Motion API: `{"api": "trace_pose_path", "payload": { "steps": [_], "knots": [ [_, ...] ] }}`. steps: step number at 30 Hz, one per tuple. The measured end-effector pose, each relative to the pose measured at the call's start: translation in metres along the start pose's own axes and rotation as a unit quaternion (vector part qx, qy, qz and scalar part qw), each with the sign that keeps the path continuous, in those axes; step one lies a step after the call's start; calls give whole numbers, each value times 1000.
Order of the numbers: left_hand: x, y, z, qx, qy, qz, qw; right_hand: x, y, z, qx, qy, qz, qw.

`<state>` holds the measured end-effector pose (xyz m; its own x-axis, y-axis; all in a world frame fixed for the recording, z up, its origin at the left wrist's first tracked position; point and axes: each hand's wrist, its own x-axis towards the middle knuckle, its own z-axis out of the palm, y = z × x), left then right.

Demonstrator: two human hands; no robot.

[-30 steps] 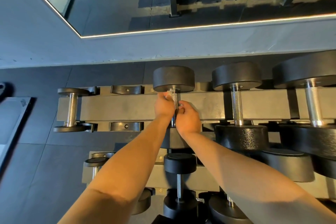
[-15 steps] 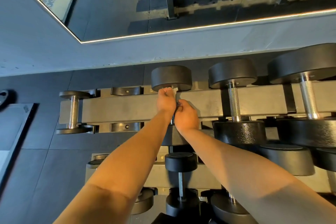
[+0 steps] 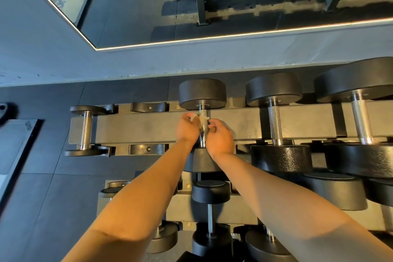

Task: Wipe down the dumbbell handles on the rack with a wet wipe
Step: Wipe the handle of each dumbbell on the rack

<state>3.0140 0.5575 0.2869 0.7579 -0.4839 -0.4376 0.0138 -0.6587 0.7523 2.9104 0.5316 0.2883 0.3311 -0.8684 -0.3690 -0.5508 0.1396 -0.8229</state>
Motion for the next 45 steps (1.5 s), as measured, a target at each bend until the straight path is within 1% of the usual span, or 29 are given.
{"api": "trace_pose_path", "payload": {
  "steps": [2, 4, 5, 6, 10, 13, 16, 17, 19, 21, 24, 27, 30, 32, 34, 36, 38, 39, 41, 43, 45],
  "knots": [
    [8, 11, 5, -100, 17, -30, 994, 0, 1, 1, 1, 4, -2, 1000],
    [17, 20, 12, -201, 8, -82, 976, 1, 2, 2, 2, 8, -4, 1000],
    [20, 22, 17, -220, -2, -94, 971, 1, 2, 3, 6, 8, -2, 1000],
    [21, 24, 21, -215, -7, -95, 972, 2, 2, 3, 11, 9, -1, 1000],
    [20, 20, 24, -140, 7, -55, 989, 3, 3, 3, 21, 12, -5, 1000],
    [15, 12, 12, -48, -8, -15, 999, 3, 3, 7, 22, 14, -8, 1000],
    [10, 0, 4, -19, -42, -29, 999, 3, 2, 3, 5, 8, -15, 1000],
    [10, -3, 2, -9, -57, -22, 998, 2, 2, 2, 5, 5, -17, 1000],
    [11, -8, -4, 34, -88, 1, 996, 2, 1, 1, 5, -1, -16, 1000],
    [6, -10, -10, 80, -103, 7, 991, 2, 2, 2, 8, -4, -12, 1000],
    [-2, -19, -16, 146, -136, 24, 980, 2, 2, 3, 15, -6, -6, 1000],
    [-8, -23, -24, 195, -175, 10, 965, 3, 2, 2, 4, -5, -11, 1000],
    [-12, -20, -30, 219, -205, 8, 954, 2, 2, 2, 6, -5, -8, 1000],
    [-18, -22, -31, 200, -204, 11, 958, 3, 4, 2, 11, -1, -3, 1000],
    [-23, -29, -29, 143, -168, 19, 975, 2, 6, 2, 13, -5, -4, 1000],
    [-33, -33, -29, 60, -102, 63, 991, 3, 9, 1, 24, -26, -9, 999],
    [-40, -35, -27, 20, -55, 122, 991, 1, 11, -4, 52, -61, -18, 997],
    [-44, -32, -27, 15, -53, 132, 990, -1, 11, -6, 77, -78, -18, 994],
    [-50, -26, -25, 10, -70, 128, 989, -6, 9, -13, 135, -107, -16, 985],
    [-52, -23, -24, -10, -93, 136, 986, -11, 5, -19, 143, -122, -51, 981],
    [-52, -20, -23, -23, -94, 152, 984, -12, 2, -22, 131, -128, -92, 979]
  ]
}}
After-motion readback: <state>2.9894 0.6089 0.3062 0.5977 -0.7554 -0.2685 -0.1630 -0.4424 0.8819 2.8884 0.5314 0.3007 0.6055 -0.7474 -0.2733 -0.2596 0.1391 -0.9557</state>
